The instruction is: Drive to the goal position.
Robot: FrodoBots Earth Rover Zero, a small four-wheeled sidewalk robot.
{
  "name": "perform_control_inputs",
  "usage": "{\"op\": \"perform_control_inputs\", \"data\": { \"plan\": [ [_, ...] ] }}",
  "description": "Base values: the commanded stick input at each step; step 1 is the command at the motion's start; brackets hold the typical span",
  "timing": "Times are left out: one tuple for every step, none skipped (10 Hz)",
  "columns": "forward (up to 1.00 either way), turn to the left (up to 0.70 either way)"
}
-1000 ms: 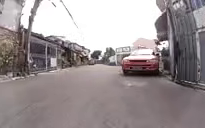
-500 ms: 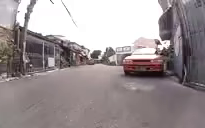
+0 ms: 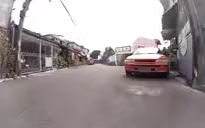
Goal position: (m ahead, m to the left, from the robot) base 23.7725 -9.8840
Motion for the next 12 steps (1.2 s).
{"op": "perform_control_inputs", "data": {
  "plan": [
    [0.7, 0.0],
    [0.7, 0.0],
    [0.7, 0.0],
    [0.7, 0.0],
    [0.7, 0.0],
    [0.7, 0.0],
    [0.7, 0.0],
    [0.7, 0.0],
    [0.7, 0.0],
    [0.7, 0.0],
    [0.7, 0.0],
    [0.7, 0.0]
  ]
}}
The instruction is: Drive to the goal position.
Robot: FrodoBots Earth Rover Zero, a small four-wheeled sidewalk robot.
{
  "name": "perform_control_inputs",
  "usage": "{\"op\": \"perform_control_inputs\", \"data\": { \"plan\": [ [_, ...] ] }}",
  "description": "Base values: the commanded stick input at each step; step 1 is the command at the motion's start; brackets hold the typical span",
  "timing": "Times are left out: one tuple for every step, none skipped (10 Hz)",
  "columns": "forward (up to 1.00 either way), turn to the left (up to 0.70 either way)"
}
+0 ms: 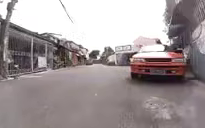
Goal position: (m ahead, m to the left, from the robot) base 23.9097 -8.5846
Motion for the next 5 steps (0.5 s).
{"op": "perform_control_inputs", "data": {
  "plan": [
    [0.7, 0.0],
    [0.7, 0.0],
    [0.7, 0.0],
    [0.7, 0.0],
    [0.7, 0.0]
  ]
}}
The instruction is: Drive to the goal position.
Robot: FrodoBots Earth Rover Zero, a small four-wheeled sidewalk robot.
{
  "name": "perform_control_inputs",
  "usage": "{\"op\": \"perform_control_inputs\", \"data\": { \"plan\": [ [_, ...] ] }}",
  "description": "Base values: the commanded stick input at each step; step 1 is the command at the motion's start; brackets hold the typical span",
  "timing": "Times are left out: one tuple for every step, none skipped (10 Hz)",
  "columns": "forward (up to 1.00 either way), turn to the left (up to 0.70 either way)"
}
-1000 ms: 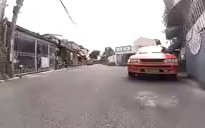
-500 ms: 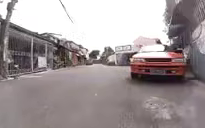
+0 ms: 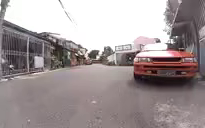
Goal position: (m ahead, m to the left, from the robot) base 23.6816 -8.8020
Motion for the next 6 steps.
{"op": "perform_control_inputs", "data": {
  "plan": [
    [0.7, 0.0],
    [0.7, 0.0],
    [0.7, 0.0],
    [0.7, 0.0],
    [0.7, 0.0],
    [0.7, 0.0]
  ]
}}
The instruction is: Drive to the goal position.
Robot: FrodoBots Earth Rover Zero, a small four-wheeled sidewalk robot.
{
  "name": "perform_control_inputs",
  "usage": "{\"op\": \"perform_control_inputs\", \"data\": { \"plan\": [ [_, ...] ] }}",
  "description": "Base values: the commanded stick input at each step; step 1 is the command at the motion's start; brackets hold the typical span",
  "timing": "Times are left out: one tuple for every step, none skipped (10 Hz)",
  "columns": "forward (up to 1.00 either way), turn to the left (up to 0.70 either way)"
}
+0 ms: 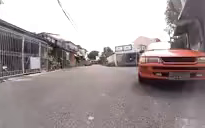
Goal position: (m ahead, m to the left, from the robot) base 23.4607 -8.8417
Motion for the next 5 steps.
{"op": "perform_control_inputs", "data": {
  "plan": [
    [0.7, 0.0],
    [0.7, 0.0],
    [0.7, 0.0],
    [0.7, 0.0],
    [0.7, 0.0]
  ]
}}
